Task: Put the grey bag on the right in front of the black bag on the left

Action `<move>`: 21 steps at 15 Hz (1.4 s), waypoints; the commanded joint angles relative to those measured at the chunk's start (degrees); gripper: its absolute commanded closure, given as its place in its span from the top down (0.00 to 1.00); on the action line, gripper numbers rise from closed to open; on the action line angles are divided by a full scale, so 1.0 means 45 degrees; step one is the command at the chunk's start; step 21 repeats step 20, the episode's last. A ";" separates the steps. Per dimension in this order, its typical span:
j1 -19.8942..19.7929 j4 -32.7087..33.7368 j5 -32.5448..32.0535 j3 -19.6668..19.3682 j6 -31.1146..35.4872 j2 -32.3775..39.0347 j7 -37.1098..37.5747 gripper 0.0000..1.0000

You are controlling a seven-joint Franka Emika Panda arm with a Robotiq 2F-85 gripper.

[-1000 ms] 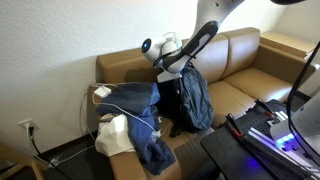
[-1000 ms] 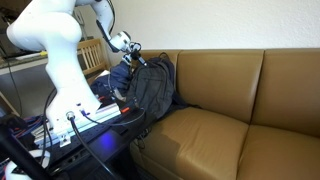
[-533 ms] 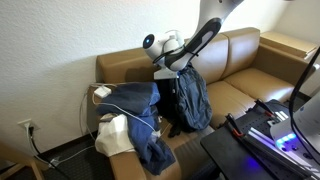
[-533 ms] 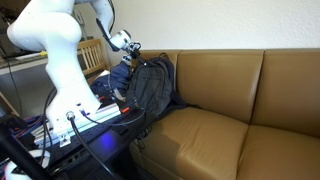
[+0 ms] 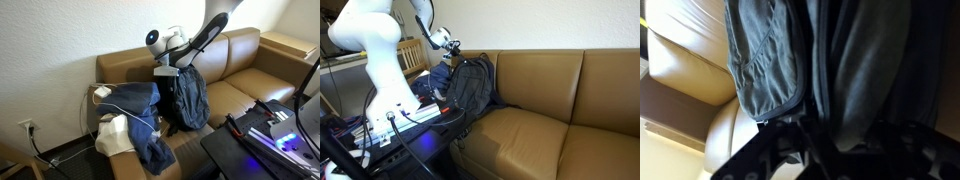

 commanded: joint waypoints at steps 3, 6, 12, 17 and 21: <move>-0.1820 -0.1397 0.0970 0.1063 0.1085 -0.1666 -0.4226 0.87; -0.2557 -0.1771 0.2196 0.1601 0.0466 -0.2435 -0.7225 1.00; -0.5302 -0.3060 0.4481 0.3544 0.0099 -0.4662 -1.3093 1.00; -0.5335 -0.3253 0.6182 0.2937 -0.0731 -0.5543 -1.5797 1.00; -0.5975 -0.3989 0.6624 0.2986 -0.0994 -0.6561 -1.6980 1.00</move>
